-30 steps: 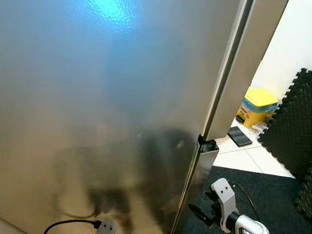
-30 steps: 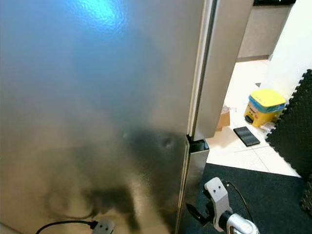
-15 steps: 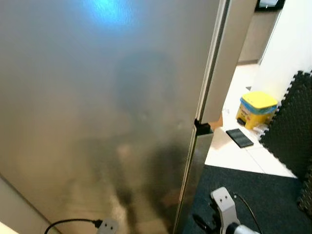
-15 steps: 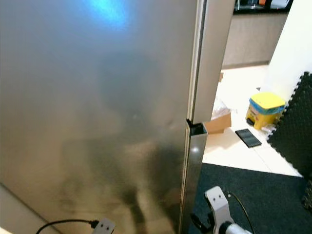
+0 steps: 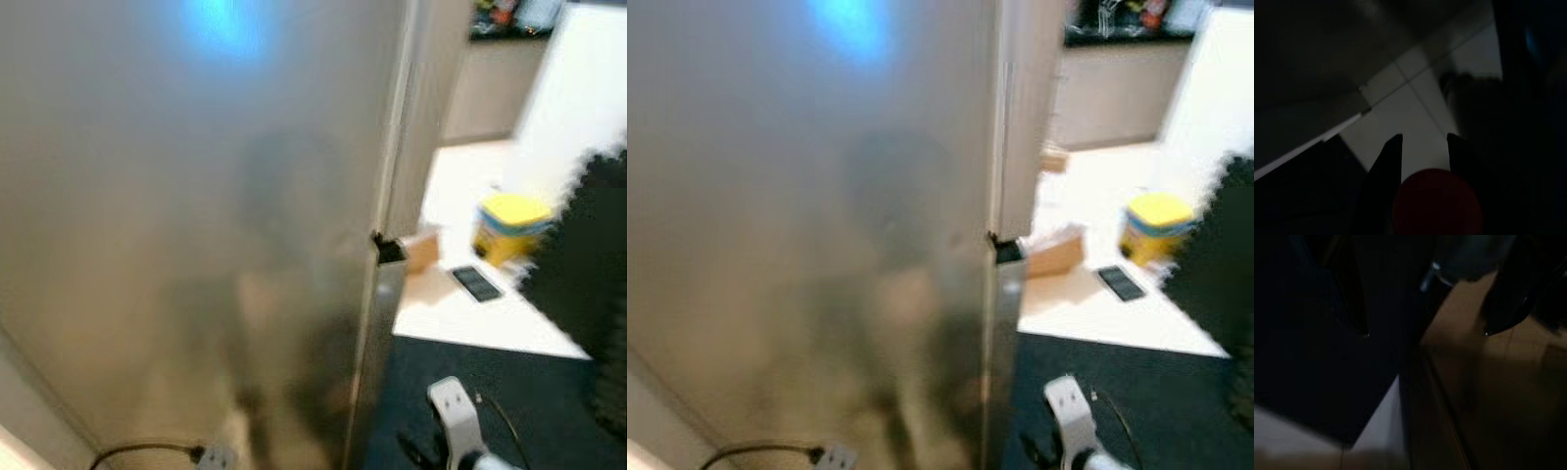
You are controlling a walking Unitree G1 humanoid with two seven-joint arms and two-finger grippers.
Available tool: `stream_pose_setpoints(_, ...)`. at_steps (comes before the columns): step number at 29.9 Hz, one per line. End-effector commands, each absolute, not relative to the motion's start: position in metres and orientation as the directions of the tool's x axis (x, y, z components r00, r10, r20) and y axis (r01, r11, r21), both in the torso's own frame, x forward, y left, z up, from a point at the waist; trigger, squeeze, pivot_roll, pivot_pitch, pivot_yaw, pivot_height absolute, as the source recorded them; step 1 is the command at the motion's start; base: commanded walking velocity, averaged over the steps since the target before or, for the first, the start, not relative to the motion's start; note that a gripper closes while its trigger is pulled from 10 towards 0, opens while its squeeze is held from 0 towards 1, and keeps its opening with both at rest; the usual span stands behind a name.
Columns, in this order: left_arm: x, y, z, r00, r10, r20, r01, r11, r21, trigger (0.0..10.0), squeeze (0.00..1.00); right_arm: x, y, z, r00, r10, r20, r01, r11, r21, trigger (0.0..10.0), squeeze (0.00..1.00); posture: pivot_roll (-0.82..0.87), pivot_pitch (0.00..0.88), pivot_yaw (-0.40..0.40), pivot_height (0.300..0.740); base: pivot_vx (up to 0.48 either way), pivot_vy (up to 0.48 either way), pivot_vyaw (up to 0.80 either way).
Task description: Restocking fridge
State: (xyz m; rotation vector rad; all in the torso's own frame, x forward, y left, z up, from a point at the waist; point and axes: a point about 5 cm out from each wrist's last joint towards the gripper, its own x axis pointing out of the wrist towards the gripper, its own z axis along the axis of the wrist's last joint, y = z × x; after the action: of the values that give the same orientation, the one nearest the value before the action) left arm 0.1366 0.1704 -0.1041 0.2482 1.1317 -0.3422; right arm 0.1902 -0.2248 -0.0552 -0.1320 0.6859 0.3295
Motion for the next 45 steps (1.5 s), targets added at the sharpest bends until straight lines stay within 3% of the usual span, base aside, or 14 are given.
stream_pose_setpoints(1, 0.125, 0.173, -0.108, 0.327, -0.133, -0.936, 0.407, 0.913, 0.012, 10.0, 0.0, 0.192, -0.219, -0.056, 0.724, 0.262, -0.638, -0.354, 0.935, -0.017, 10.0, 0.0, -0.03, 0.0, 0.025, 0.74, -0.334, 0.0, 0.0)
stream_pose_setpoints(8, 0.125, 0.173, -0.108, 0.33, -0.136, -0.934, 0.4, 0.916, 0.008, 10.0, 0.0, 0.19, -0.219, -0.058, 0.718, 0.253, -0.648, -0.35, 0.937, -0.022, 10.0, 0.0, -0.03, 0.0, 0.024, 0.74, -0.332, 0.0, 0.0)
stream_pose_setpoints(22, 0.126, 0.173, -0.108, 0.334, -0.131, -0.933, 0.404, 0.915, 0.016, 10.0, 0.0, 0.192, -0.223, -0.056, 0.728, 0.225, -0.647, -0.341, 0.938, -0.058, 10.0, 0.0, -0.03, 0.0, 0.024, 0.74, 0.0, 0.0, 0.0)
stream_pose_setpoints(32, 0.127, 0.173, -0.107, 0.333, -0.129, -0.934, 0.407, 0.913, 0.019, 10.0, 0.0, 0.215, -0.241, -0.036, 0.839, 0.099, -0.536, -0.22, 0.961, -0.167, 10.0, 0.0, -0.03, 0.0, 0.032, 0.74, 0.0, 0.0, 0.0)
stream_pose_setpoints(37, 0.127, 0.173, -0.107, 0.332, -0.13, -0.934, 0.409, 0.913, 0.019, 10.0, 0.0, 0.238, -0.233, -0.01, 0.904, 0.206, -0.375, -0.27, 0.955, -0.126, 10.0, 0.0, -0.04, 0.0, 0.035, 0.74, 0.0, 0.0, 0.0)
stream_pose_setpoints(45, 0.127, 0.173, -0.108, 0.333, -0.133, -0.934, 0.408, 0.913, 0.015, 10.0, 0.0, 0.254, -0.211, 0.018, 0.876, 0.423, -0.234, -0.447, 0.892, -0.063, 10.0, 0.0, -0.04, 0.0, 0.028, 0.74, 0.0, 0.0, 0.0)
